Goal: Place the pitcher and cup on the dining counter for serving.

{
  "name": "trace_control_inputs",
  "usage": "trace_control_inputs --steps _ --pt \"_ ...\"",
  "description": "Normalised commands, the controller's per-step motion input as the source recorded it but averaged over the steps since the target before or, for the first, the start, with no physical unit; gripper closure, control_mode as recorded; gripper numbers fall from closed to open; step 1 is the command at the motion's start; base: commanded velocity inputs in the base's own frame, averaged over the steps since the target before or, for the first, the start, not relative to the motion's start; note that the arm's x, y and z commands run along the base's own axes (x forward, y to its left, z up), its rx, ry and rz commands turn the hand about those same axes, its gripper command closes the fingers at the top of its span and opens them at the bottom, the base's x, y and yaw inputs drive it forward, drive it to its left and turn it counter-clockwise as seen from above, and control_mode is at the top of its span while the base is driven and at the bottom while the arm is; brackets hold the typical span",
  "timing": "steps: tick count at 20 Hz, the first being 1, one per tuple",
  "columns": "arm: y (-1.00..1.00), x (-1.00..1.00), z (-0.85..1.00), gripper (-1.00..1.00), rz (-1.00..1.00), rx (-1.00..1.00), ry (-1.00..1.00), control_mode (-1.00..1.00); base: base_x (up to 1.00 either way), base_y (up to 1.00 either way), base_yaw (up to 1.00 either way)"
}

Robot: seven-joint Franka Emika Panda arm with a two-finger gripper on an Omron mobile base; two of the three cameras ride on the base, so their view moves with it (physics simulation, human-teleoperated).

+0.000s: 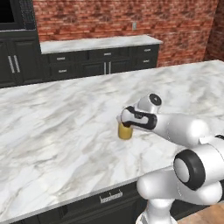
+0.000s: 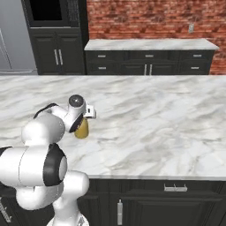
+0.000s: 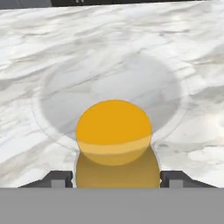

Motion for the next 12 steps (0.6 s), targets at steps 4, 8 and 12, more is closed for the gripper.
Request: trace_control_inputs --steps 4,8,12 --pt "0.00 0.35 -0.69 1.00 0.00 0.00 0.21 -1.00 0.00 0.00 0.00" --pt "0.01 0.12 -0.70 1.00 0.00 0.00 0.13 -1.00 0.00 0.00 0.00" --pt "0.03 -0.09 -0.49 1.00 0.06 -0.02 0.00 -1.00 0.00 0.00 0.00"
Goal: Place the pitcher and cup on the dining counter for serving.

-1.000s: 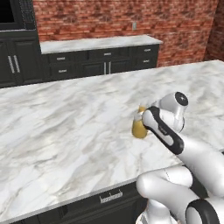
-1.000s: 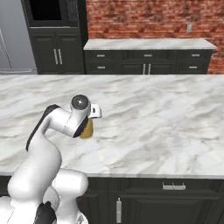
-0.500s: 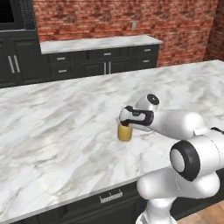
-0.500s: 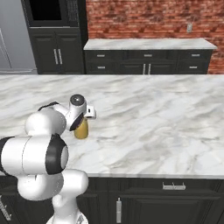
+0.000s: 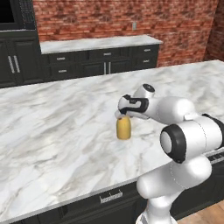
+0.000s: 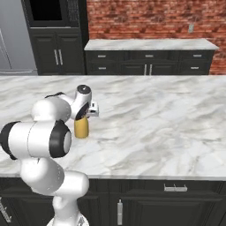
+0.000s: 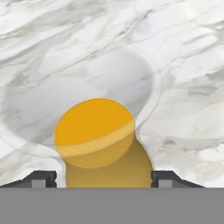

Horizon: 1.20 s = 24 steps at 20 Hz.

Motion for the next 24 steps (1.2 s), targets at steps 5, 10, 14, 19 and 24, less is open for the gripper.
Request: trace_control_inputs --steps 5,10,14,19,24 --pt "0.00 -0.43 0.05 -1.00 0.01 -0.01 0.00 -1.00 0.00 0.00 0.00" --pt "0.00 -0.58 0.43 -1.00 0.00 -0.02 0.01 -1.00 0.00 0.00 0.00" --pt "0.00 -0.75 0.49 -1.00 0.00 -0.02 0.00 -1.00 0.00 0.00 0.00" --pt "-0.01 -0.91 0.56 -1.00 0.00 -0.01 0.00 -1.00 0.00 0.00 0.00" --pt "-0.04 -1.00 0.64 -1.00 0.00 0.00 0.04 -1.00 0.00 0.00 0.00"
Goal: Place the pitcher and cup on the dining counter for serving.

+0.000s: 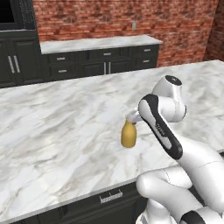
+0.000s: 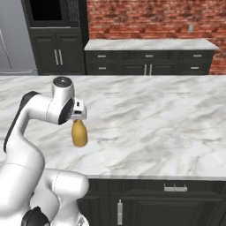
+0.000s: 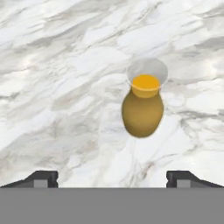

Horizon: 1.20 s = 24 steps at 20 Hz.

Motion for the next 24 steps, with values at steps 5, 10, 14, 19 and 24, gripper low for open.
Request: trace_control_inputs --steps 5,10,14,19,24 --pt "0.00 -0.98 0.21 -1.00 0.00 -0.03 0.01 -1.00 0.00 0.00 0.00" --pt "0.00 -0.25 0.00 -1.00 0.00 -0.01 -0.04 -1.00 0.00 0.00 0.00" --pt "0.00 0.00 0.00 -1.00 0.00 0.00 0.00 1.00 -0.27 0.00 -0.18" --pt "0.00 0.00 0.00 -1.00 0.00 0.00 0.00 1.00 -0.89 0.05 -0.73" --pt "0.00 0.00 0.00 -1.00 0.00 0.00 0.00 1.00 -0.53 0.14 -0.87"
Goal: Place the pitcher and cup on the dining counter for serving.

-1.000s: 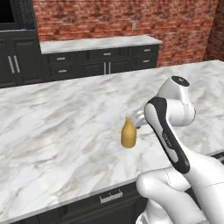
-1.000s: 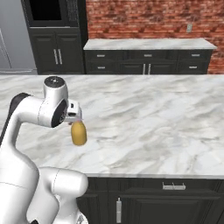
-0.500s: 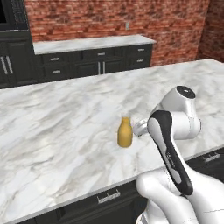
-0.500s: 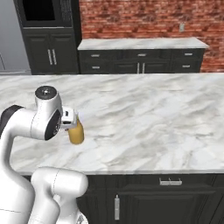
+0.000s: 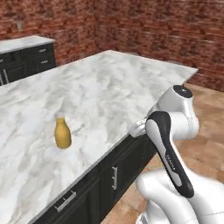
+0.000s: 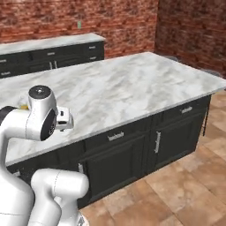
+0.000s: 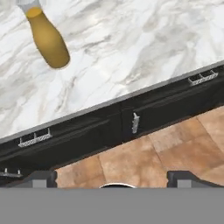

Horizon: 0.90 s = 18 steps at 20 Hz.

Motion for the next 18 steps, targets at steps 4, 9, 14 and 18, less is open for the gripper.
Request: trace_control_inputs --steps 4,9,14,18 --pt "0.00 0.00 0.00 -1.00 0.00 0.00 0.00 1.00 -0.05 0.04 -0.96" --pt "0.00 0.00 0.00 -1.00 0.00 0.00 0.00 1.00 0.00 0.06 -1.00" --pt "0.00 0.00 0.00 -1.00 0.00 0.00 0.00 1.00 0.00 0.00 -0.96" --pt "0.00 0.00 0.00 -1.00 0.00 0.00 0.00 1.00 0.01 -0.30 -0.85"
